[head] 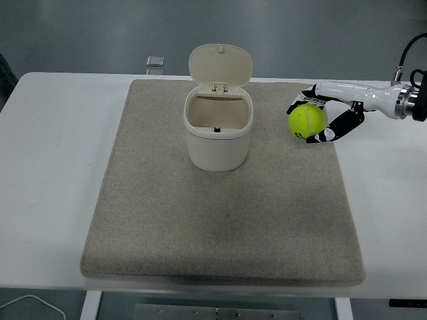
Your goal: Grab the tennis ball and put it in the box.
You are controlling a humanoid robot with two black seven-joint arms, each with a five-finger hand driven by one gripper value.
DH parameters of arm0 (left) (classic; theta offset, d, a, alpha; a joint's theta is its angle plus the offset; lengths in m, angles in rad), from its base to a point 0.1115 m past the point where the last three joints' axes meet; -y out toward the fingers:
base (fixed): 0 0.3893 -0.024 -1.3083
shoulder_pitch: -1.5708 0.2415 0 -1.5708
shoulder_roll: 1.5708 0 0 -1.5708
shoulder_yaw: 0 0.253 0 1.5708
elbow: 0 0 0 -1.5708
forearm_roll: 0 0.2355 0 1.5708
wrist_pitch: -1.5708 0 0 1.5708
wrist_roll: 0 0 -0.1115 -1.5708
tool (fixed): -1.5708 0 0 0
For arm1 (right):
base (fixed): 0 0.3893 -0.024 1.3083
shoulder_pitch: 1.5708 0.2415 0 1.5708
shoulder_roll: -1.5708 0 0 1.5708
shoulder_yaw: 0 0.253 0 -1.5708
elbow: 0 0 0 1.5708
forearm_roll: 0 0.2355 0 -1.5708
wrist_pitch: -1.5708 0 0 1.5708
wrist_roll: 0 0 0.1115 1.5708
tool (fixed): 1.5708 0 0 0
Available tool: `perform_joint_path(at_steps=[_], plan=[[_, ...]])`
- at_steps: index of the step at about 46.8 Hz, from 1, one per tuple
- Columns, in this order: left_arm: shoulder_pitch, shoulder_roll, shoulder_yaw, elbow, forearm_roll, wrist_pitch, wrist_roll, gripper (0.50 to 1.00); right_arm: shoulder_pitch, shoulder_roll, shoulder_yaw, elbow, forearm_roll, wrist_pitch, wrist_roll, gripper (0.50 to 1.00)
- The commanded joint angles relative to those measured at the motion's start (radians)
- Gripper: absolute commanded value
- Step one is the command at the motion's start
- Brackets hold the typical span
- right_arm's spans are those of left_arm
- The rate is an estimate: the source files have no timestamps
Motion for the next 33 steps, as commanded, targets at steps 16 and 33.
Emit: perform_joint_path(at_steps=[16,33], plan=[[0.0,0.0,0.0,0.0,0.0,0.0,0.0,0.992,0.107,-0.006,-0.002,0.081,0.123,0.057,0.028,0.5],[0.0,0.0,0.0,0.0,0.0,0.0,0.0,0.99,0.175,0.091,-0.002,0.087,0.148,0.059,0.016,0.5]])
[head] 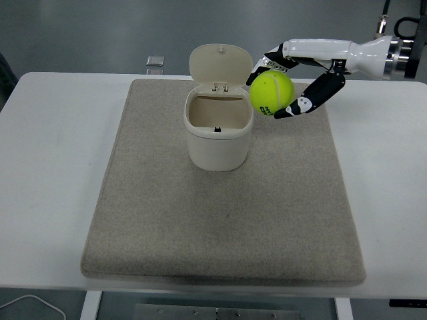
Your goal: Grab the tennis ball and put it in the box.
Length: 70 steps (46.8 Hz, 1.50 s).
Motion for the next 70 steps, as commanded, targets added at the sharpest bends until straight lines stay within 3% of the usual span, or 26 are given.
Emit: perform_joint_path(at_steps=[1,9,18,27,33,42,47,52,70], plan=[[0.0,0.0,0.0,0.0,0.0,0.0,0.0,0.992,0.0,0.025,0.0,-0.002,0.0,-0.002,-0.003,0.5],[0.0,0.0,0.0,0.0,0.0,0.0,0.0,0.992,-0.007,0.086,0.0,-0.017,0.0,-0.021,-0.02,0.5],[0.0,0.0,0.0,0.0,0.0,0.0,0.001,0.992,-0.005,0.143,-0.009,-0.054,-0.003,-0.083,-0.057,0.5],[0.0,0.0,0.0,0.0,0.0,0.0,0.0,0.992,-0.005,0.167,-0.011,-0.065,-0.012,-0.123,-0.075,0.504],[0.0,0.0,0.0,0.0,0.0,0.0,0.0,0.992,-0.01,0.167,-0.012,-0.07,-0.014,-0.15,-0.094,0.541],[0.0,0.0,0.0,0.0,0.0,0.0,0.0,0.992,-0.019,0.167,-0.014,-0.07,-0.014,-0.172,-0.112,0.637],[0.0,0.0,0.0,0.0,0.0,0.0,0.001,0.992,-0.027,0.17,-0.014,-0.07,-0.015,-0.183,-0.135,0.643],[0.0,0.0,0.0,0.0,0.0,0.0,0.0,0.992,-0.028,0.189,-0.014,-0.07,-0.014,-0.186,-0.135,0.686],[0.0,0.0,0.0,0.0,0.0,0.0,0.001,0.992,-0.034,0.198,-0.014,-0.07,-0.012,-0.187,-0.135,0.758]])
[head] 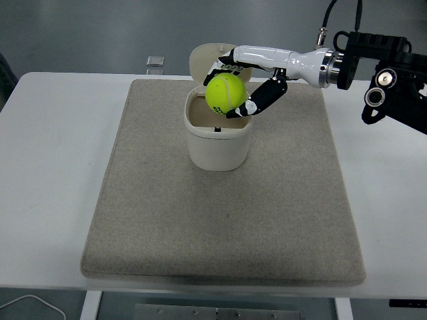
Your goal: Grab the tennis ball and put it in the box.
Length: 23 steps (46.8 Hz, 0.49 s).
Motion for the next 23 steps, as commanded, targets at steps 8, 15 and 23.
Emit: perform_joint_path(at_steps=[8,15,23], plan=[[0.0,0.0,0.0,0.0,0.0,0.0,-0.001,0.992,-0.002,0.002,0.0,0.0,0.002,0.002,0.001,0.831],[0.0,0.0,0.0,0.0,0.0,0.0,-0.001,0.992,-0.008,0.0,0.0,0.0,0.003,0.002,0.001,0.858],[0.0,0.0,0.0,0.0,0.0,0.0,-0.001,0.992,-0.014,0.0,0.0,0.0,0.003,0.003,0.001,0.858]])
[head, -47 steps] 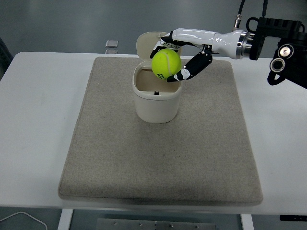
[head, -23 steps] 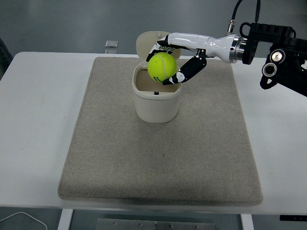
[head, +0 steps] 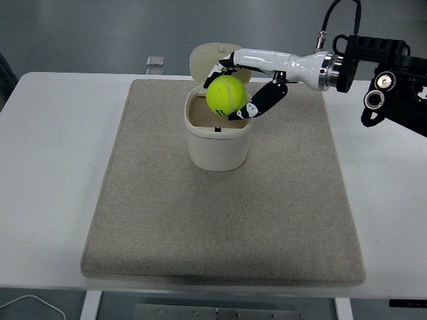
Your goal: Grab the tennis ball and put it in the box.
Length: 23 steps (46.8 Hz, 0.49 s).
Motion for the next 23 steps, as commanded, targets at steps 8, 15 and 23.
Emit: perform_joint_path(at_steps=[8,15,23], plan=[[0.0,0.0,0.0,0.0,0.0,0.0,0.0,0.992,-0.003,-0.001,0.0,0.0,0.0,0.0,0.0,0.86],[0.0,0.0,0.0,0.0,0.0,0.0,0.001,0.99,-0.003,-0.001,0.0,0.0,0.0,0.0,0.0,0.86],[0.0,0.0,0.0,0.0,0.0,0.0,0.001,0.992,-0.004,-0.001,0.0,0.0,0.0,0.0,0.0,0.86]])
